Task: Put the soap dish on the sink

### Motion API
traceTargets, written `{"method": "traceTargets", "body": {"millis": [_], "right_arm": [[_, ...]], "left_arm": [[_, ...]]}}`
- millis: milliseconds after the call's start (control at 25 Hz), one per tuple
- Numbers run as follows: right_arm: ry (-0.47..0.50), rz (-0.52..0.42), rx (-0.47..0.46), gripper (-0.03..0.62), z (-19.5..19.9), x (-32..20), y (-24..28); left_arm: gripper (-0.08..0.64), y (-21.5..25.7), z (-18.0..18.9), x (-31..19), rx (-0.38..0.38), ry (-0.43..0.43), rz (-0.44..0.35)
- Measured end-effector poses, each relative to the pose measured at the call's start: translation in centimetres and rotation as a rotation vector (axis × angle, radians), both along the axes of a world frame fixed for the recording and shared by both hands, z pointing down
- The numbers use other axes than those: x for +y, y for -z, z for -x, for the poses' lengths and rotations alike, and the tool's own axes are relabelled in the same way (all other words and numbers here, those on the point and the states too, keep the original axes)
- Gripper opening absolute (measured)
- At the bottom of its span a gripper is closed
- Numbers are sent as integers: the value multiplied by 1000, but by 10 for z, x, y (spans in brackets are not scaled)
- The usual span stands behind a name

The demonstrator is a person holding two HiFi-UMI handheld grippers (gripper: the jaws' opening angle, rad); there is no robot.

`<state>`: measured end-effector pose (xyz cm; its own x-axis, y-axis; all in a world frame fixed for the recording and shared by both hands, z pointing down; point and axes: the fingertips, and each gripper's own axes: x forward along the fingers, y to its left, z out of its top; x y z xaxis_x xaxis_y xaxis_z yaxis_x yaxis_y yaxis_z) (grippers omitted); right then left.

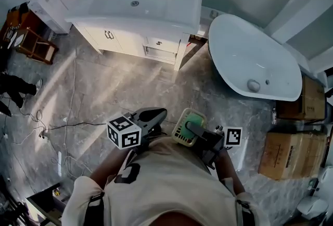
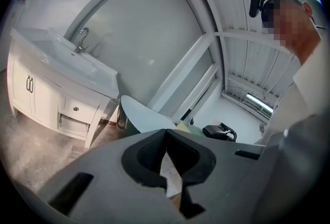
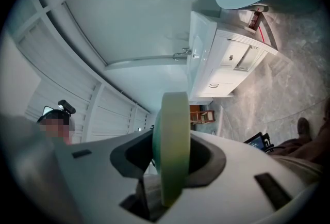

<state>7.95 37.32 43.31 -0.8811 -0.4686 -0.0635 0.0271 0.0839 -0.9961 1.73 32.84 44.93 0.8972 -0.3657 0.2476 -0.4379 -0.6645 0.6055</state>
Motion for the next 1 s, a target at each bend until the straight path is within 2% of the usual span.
{"method": "traceTargets", "body": {"millis": [280,1000], "right_arm": [[44,7,1,152,-7,-1,-3],[87,64,-33,150,-65,-10,-11]], "left_arm": [[20,-2,-6,4,-24,33,1],[20,-6,-55,5,-72,97,36]]}}
